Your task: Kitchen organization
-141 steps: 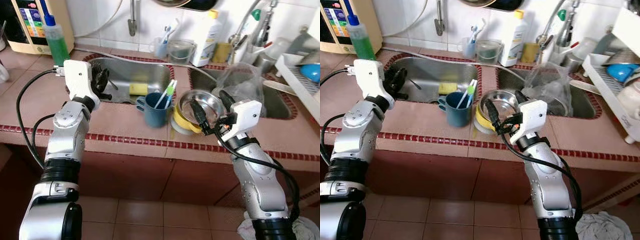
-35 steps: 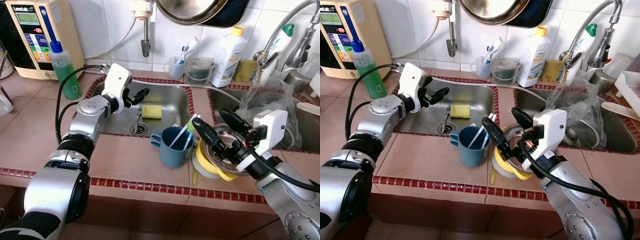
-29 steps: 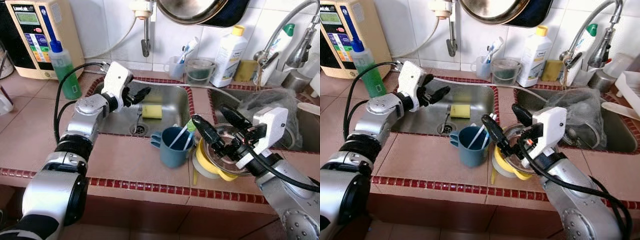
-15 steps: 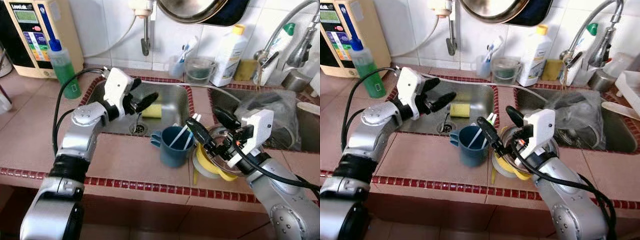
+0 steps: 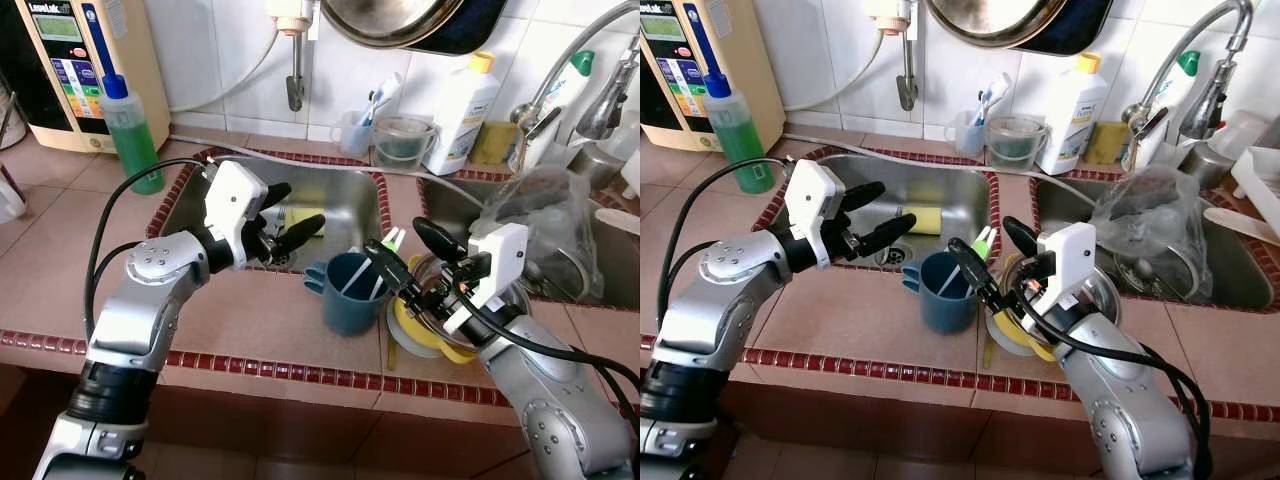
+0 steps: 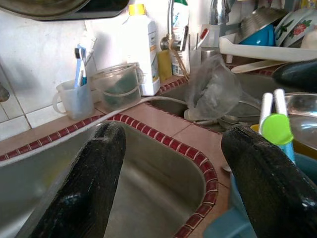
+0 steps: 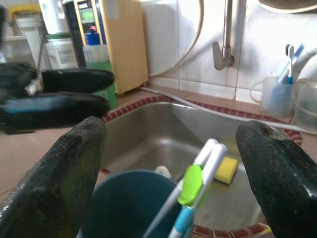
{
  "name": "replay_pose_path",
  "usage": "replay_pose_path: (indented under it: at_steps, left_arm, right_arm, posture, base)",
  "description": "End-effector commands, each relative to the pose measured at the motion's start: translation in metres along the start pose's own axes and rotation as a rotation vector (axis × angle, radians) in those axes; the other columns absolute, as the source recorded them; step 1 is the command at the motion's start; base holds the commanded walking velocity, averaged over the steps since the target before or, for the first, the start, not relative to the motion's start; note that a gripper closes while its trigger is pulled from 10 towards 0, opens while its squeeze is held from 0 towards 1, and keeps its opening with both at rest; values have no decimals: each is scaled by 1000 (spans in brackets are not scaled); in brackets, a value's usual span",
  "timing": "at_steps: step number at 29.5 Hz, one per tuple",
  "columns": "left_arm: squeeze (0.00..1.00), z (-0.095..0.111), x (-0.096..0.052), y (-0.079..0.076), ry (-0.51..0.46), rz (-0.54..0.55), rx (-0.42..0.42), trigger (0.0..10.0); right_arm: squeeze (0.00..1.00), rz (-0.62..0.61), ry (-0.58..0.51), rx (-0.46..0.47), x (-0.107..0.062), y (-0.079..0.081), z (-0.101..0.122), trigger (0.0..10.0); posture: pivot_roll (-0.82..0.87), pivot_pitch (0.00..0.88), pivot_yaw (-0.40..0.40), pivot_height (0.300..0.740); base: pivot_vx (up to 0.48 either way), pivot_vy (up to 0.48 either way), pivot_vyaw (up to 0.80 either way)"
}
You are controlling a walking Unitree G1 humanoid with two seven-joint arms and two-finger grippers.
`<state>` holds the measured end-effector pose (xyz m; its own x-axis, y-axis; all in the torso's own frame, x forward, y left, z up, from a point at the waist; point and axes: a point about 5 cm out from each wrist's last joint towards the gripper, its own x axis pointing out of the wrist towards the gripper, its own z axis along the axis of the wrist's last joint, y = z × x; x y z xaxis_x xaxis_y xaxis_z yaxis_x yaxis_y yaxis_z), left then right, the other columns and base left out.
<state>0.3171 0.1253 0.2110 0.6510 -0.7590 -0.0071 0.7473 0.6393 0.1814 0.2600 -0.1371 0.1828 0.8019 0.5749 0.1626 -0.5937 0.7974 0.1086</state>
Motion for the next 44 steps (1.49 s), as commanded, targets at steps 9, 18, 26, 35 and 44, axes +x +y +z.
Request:
replay_pose_path:
  at_steps: [9,18,26,35,44]
  left_arm:
    - [0,-2,3,-27,29,-56,-38,10000]
    - [0,-3,5,-38,48,-79,-57,10000]
    - [0,-1,5,-40,55,-85,-55,10000]
    - [0,-3,2,-49,80,-149,-64,10000]
    - [0,-5,1,-51,91,-155,-69,10000]
  right_arm:
    - [0,-12,-10,5,3,-7,-5,10000]
    - [0,-40,-13,61,3,-12,-12,10000]
    - [0,-56,-33,152,4,-18,-19,10000]
    - [0,-49,-50,193,9,-25,-20,10000]
    - [0,-32,-53,230,15,-29,-20,10000]
  posture:
    - [-25,0,-67,740]
    - [-28,0,-64,740]
    - [-25,0,-56,740]
    - [-23,0,-57,740]
    - [-18,0,-59,740]
  base:
    - [0,0,0]
    - [0,0,0]
    - [0,0,0]
    - [0,0,0]
    - [0,0,0]
